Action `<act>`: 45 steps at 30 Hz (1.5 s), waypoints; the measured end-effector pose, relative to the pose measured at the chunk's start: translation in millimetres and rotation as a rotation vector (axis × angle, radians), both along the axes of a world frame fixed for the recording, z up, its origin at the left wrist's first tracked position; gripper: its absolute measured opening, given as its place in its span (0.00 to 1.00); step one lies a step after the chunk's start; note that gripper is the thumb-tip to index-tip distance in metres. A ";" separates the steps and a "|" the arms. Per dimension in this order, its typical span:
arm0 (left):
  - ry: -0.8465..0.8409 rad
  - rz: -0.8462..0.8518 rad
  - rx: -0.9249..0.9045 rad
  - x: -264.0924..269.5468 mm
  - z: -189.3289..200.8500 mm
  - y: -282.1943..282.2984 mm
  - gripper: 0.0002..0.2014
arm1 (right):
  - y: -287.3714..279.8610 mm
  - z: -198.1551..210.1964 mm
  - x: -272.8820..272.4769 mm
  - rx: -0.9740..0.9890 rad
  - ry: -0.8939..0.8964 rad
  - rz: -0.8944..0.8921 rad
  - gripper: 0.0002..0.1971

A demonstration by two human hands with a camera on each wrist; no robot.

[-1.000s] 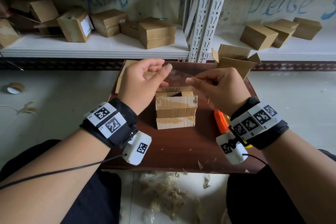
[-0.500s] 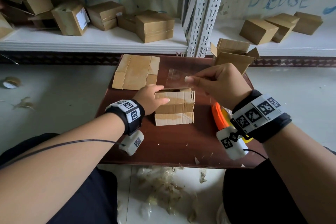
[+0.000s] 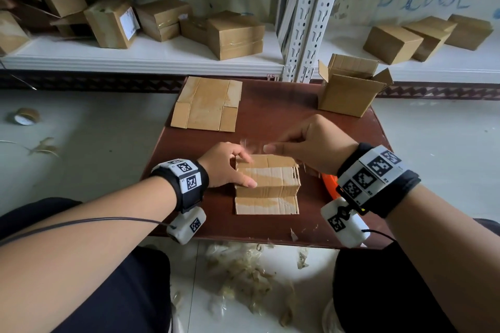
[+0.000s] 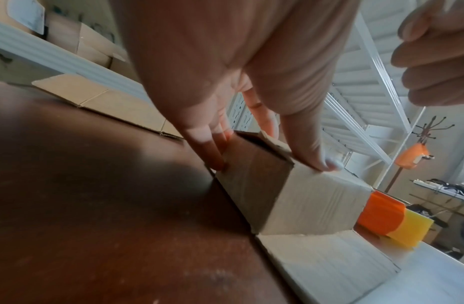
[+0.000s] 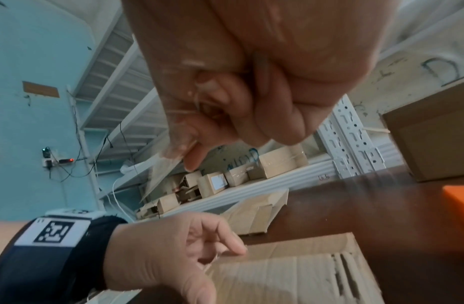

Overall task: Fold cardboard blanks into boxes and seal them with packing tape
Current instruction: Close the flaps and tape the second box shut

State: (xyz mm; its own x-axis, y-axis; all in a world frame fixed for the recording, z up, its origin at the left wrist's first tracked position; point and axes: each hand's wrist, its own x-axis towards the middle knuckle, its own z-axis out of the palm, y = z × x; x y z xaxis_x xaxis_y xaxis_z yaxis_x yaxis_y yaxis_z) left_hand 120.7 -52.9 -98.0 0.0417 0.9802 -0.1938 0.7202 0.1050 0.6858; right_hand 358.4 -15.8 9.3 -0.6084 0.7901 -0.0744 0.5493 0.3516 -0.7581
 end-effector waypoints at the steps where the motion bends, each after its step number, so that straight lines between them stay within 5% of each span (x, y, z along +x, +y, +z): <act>1: -0.011 -0.015 -0.018 -0.4 -0.7 -1.7 0.29 | -0.3 -4.0 -2.9 -0.012 -0.031 0.012 0.11; 16: -0.165 -0.024 -0.083 -0.4 -8.8 -13.3 0.32 | 11.2 -69.8 -35.1 -0.291 -0.215 -0.060 0.21; 30: -0.269 -0.020 -0.106 1.4 -9.6 -19.7 0.34 | 9.6 -66.8 -46.0 -0.422 -0.222 -0.106 0.23; 45: -0.180 0.098 -0.129 -28.1 9.9 -28.8 0.39 | 8.8 -77.5 -55.5 -0.430 -0.185 -0.139 0.16</act>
